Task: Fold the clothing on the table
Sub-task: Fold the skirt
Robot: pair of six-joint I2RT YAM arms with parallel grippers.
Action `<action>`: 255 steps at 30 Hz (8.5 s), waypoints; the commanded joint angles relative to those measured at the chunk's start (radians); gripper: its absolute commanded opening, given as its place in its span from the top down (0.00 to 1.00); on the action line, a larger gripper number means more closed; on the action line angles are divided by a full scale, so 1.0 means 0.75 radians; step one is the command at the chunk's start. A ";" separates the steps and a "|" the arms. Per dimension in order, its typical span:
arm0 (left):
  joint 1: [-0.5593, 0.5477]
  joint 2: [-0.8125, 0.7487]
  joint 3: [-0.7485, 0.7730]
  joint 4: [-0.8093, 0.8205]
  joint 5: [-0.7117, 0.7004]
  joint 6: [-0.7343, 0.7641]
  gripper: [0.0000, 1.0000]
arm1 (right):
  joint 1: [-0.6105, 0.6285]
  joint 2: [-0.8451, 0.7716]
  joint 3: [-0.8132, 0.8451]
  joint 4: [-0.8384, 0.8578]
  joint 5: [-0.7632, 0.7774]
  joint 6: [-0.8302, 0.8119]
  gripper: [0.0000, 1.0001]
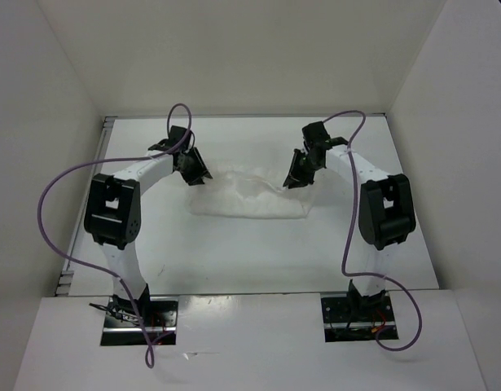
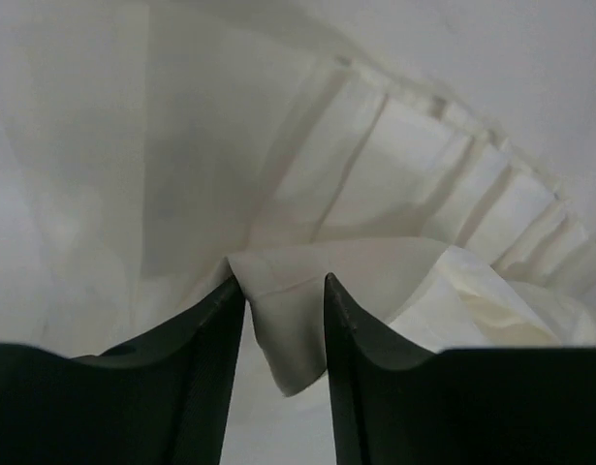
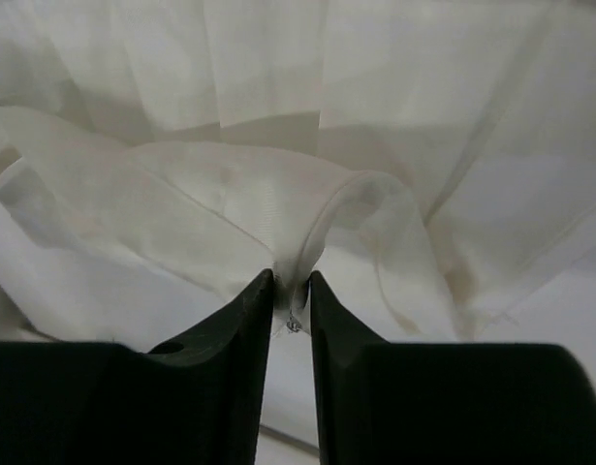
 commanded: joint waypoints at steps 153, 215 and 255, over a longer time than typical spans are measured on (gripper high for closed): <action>0.267 0.147 0.071 0.122 0.127 0.160 1.00 | -0.065 -0.538 -0.310 -0.225 0.324 0.052 0.61; 0.074 -0.035 -0.001 0.122 0.325 0.138 0.84 | -0.291 0.082 -0.056 0.032 0.063 -0.244 0.19; -0.112 0.398 0.334 0.189 0.540 0.125 0.80 | -0.214 0.335 -0.097 0.231 -0.522 -0.311 1.00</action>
